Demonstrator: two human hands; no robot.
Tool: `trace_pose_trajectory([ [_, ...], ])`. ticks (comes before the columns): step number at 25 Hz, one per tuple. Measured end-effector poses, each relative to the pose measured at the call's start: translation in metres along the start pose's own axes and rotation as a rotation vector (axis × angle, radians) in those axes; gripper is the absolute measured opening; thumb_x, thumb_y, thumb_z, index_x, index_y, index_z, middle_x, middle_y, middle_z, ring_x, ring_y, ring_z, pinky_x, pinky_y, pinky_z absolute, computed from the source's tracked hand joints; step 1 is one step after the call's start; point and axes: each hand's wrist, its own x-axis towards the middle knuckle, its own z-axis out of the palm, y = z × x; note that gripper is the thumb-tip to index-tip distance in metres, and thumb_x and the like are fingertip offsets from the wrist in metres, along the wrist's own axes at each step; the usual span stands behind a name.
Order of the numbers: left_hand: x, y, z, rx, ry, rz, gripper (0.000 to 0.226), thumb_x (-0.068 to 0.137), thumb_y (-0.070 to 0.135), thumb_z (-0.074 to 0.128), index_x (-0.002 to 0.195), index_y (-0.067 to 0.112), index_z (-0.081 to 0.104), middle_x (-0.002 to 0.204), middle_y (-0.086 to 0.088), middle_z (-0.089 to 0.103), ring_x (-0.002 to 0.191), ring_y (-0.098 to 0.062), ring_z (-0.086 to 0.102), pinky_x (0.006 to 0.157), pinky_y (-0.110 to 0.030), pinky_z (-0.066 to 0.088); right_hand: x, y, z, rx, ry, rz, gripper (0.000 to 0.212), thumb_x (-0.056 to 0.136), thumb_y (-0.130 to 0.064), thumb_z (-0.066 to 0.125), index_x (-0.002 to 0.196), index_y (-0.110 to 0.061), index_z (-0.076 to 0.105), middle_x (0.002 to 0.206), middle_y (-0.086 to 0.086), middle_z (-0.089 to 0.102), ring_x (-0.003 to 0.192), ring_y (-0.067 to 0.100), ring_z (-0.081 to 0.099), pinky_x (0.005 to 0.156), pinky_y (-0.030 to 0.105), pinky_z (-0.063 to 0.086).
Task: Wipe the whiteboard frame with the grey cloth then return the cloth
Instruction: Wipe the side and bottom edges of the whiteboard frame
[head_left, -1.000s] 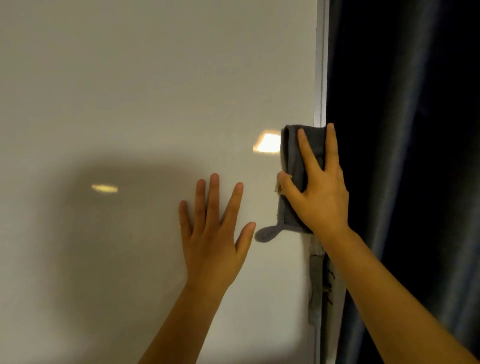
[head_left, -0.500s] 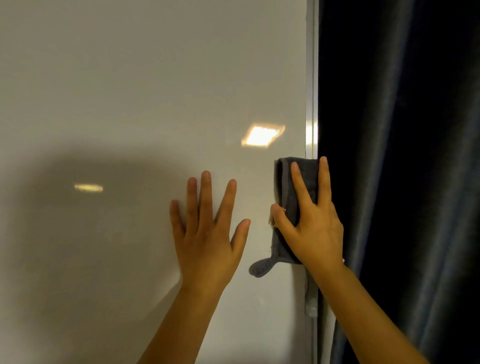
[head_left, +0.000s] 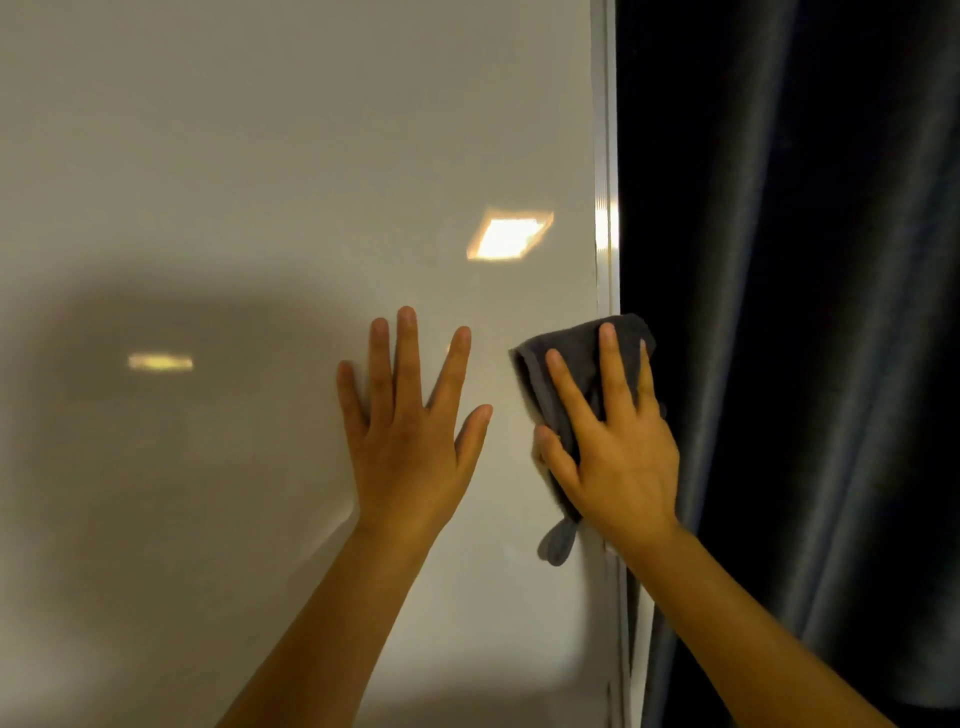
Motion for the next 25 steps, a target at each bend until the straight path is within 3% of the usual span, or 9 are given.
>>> trace_pose_trajectory([
  [2, 0.0, 0.001, 0.001, -0.016, 0.008, 0.003, 0.066, 0.091, 0.06, 0.016, 0.148, 0.027, 0.015, 0.156, -0.017, 0.016, 0.143, -0.036, 0.008, 0.111, -0.055, 0.007, -0.005, 0.002, 0.001, -0.072, 0.008, -0.042, 0.062, 0.088, -0.051, 0.035, 0.143, -0.028, 0.019, 0.15, 0.012, 0.012, 0.136, 0.045, 0.018, 0.085, 0.053, 0.049],
  [5, -0.001, 0.001, 0.003, -0.045, 0.018, 0.006, 0.066, 0.092, 0.061, 0.021, 0.148, 0.027, 0.015, 0.156, -0.017, 0.015, 0.143, -0.034, 0.003, 0.111, -0.054, 0.004, -0.025, 0.008, 0.006, -0.145, 0.025, -0.217, 0.058, 0.089, -0.047, 0.037, 0.142, -0.026, 0.023, 0.148, 0.013, 0.021, 0.136, 0.038, 0.021, 0.102, 0.057, 0.032],
  [9, 0.001, 0.003, 0.002, -0.074, 0.015, 0.011, 0.068, 0.09, 0.058, 0.028, 0.149, 0.027, 0.015, 0.156, -0.017, 0.013, 0.142, -0.033, 0.0, 0.111, -0.055, 0.004, -0.041, 0.014, 0.005, -0.206, 0.014, -0.309, 0.053, 0.092, -0.044, 0.035, 0.141, -0.026, 0.025, 0.146, 0.011, 0.027, 0.135, 0.034, 0.027, 0.109, 0.056, 0.024],
  [13, -0.001, 0.003, 0.002, -0.09, 0.02, 0.012, 0.069, 0.089, 0.057, 0.031, 0.149, 0.028, 0.013, 0.157, -0.016, 0.012, 0.143, -0.033, 0.0, 0.111, -0.055, 0.002, -0.051, 0.008, 0.004, -0.081, -0.002, -0.228, 0.052, 0.095, -0.049, 0.027, 0.142, -0.024, 0.024, 0.147, 0.007, 0.027, 0.138, 0.027, 0.021, 0.113, 0.049, 0.014],
  [16, 0.0, 0.003, 0.001, -0.1, 0.017, 0.018, 0.069, 0.089, 0.056, 0.034, 0.149, 0.027, 0.016, 0.156, -0.017, 0.014, 0.143, -0.034, 0.002, 0.111, -0.055, 0.004, -0.046, -0.006, 0.011, 0.026, 0.014, -0.066, 0.057, 0.091, -0.057, 0.026, 0.138, -0.025, 0.031, 0.147, 0.004, 0.027, 0.138, 0.024, 0.02, 0.113, 0.047, 0.012],
  [20, 0.0, 0.002, 0.003, -0.096, 0.025, 0.02, 0.07, 0.089, 0.058, 0.037, 0.148, 0.026, 0.018, 0.155, -0.018, 0.016, 0.142, -0.034, 0.002, 0.11, -0.055, 0.004, -0.044, -0.026, 0.022, 0.1, 0.107, 0.148, 0.054, 0.093, -0.055, 0.021, 0.138, -0.026, 0.032, 0.147, 0.004, 0.028, 0.139, 0.019, 0.017, 0.114, 0.044, 0.009],
  [25, 0.002, 0.001, 0.008, -0.035, 0.039, 0.029, 0.069, 0.089, 0.062, 0.023, 0.148, 0.026, 0.018, 0.156, -0.017, 0.016, 0.142, -0.034, 0.004, 0.111, -0.054, 0.004, -0.057, -0.042, 0.036, 0.172, 0.212, 0.283, 0.053, 0.094, -0.053, 0.021, 0.138, -0.025, 0.03, 0.149, 0.001, 0.026, 0.138, 0.021, 0.022, 0.115, 0.039, 0.008],
])
